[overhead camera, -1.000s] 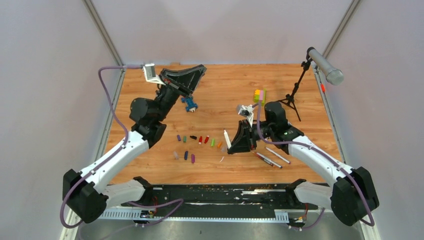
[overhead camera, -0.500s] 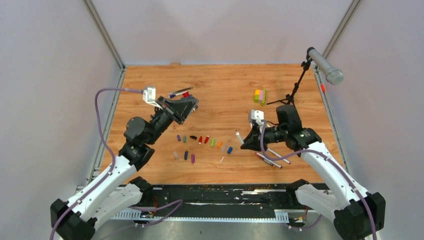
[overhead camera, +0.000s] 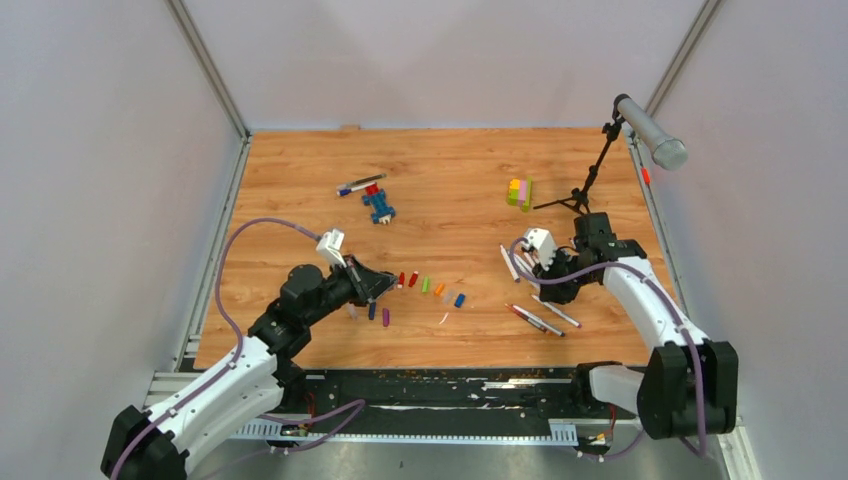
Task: Open the pen caps
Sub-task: Place the pen at the center of the board.
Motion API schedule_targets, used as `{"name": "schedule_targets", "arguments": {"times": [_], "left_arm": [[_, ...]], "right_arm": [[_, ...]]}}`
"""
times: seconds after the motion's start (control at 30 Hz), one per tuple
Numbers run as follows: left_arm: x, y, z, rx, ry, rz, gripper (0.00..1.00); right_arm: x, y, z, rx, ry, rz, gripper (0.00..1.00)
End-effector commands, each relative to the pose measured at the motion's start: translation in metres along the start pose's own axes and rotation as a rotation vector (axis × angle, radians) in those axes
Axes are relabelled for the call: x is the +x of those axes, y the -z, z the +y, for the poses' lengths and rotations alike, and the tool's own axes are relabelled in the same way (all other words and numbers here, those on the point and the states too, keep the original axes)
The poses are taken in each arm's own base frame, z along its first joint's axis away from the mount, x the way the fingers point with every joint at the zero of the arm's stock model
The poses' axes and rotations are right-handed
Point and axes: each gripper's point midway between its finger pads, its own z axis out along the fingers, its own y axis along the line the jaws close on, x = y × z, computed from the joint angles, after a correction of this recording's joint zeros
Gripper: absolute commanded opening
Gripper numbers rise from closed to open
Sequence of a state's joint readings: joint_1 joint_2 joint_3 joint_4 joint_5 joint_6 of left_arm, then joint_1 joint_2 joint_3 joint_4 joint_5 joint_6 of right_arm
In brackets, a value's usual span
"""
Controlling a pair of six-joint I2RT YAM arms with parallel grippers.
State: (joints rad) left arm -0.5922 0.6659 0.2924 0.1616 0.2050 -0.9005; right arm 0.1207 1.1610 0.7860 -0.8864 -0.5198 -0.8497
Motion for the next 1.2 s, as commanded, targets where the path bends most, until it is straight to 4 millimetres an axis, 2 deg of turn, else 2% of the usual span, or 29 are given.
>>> {"name": "schedule_targets", "arguments": {"times": [0.0, 0.2, 0.37, 0.8, 1.17], "left_arm": [[0.004, 0.001, -0.004, 0.016, 0.006, 0.028, 0.00], [0.010, 0.001, 0.001, 0.013, 0.004, 0.034, 0.00], [0.014, 0.001, 0.004, 0.016, 0.010, 0.042, 0.00], [0.017, 0.002, 0.006, 0.017, 0.015, 0.041, 0.00], [0.019, 0.003, 0.005, 0.021, 0.018, 0.051, 0.00]], "right_arm": [[0.047, 0.013, -0.027, 0.070, 0.001, 0.182, 0.00], [0.086, 0.026, -0.048, 0.147, -0.015, 0.280, 0.01], [0.107, 0.021, -0.051, 0.130, -0.031, 0.343, 0.04], [0.124, 0.016, -0.052, 0.108, -0.038, 0.396, 0.14], [0.126, 0.011, -0.052, 0.083, -0.062, 0.405, 0.24]]}}
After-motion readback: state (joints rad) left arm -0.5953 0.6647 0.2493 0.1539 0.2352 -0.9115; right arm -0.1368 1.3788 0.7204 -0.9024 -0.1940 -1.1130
